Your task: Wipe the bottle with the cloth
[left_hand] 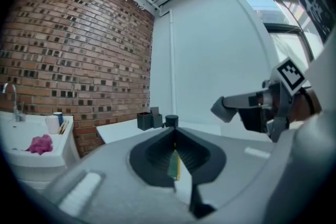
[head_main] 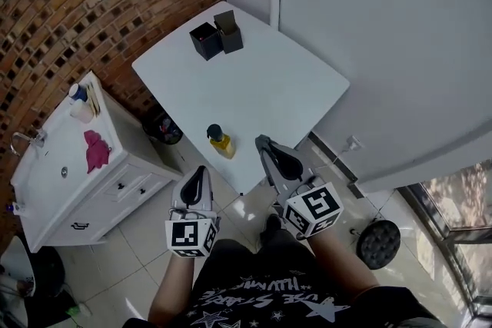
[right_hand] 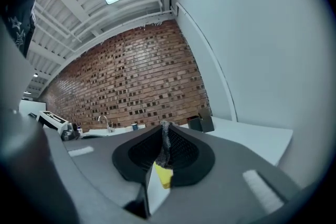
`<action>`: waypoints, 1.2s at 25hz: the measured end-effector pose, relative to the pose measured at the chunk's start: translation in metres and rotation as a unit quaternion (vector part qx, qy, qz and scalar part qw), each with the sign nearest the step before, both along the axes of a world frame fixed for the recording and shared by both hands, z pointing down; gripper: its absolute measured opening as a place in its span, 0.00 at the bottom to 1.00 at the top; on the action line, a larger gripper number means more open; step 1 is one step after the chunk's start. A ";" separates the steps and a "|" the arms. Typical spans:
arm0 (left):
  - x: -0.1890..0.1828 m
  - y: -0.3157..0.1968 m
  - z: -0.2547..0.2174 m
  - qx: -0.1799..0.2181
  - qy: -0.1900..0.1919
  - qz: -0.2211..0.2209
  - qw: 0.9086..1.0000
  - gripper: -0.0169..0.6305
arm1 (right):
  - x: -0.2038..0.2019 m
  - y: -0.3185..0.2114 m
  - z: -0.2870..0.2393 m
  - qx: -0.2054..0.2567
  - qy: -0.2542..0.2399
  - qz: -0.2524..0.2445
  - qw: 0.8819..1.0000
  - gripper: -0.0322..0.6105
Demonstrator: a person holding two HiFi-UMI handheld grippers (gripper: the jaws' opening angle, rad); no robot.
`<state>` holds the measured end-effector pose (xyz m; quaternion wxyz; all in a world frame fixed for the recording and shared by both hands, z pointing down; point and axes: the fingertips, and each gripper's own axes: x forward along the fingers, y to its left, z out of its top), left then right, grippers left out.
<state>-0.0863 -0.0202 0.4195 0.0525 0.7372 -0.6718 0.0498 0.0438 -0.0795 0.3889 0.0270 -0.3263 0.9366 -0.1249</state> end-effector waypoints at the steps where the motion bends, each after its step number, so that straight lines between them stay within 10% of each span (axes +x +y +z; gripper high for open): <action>1: -0.002 -0.004 -0.001 0.001 -0.001 -0.003 1.000 0.03 | -0.004 -0.004 -0.001 0.002 0.000 -0.007 1.000 0.11; 30: -0.043 -0.045 0.026 -0.049 0.044 0.085 0.994 0.03 | -0.125 -0.005 -0.011 0.050 0.138 -0.110 0.983 0.11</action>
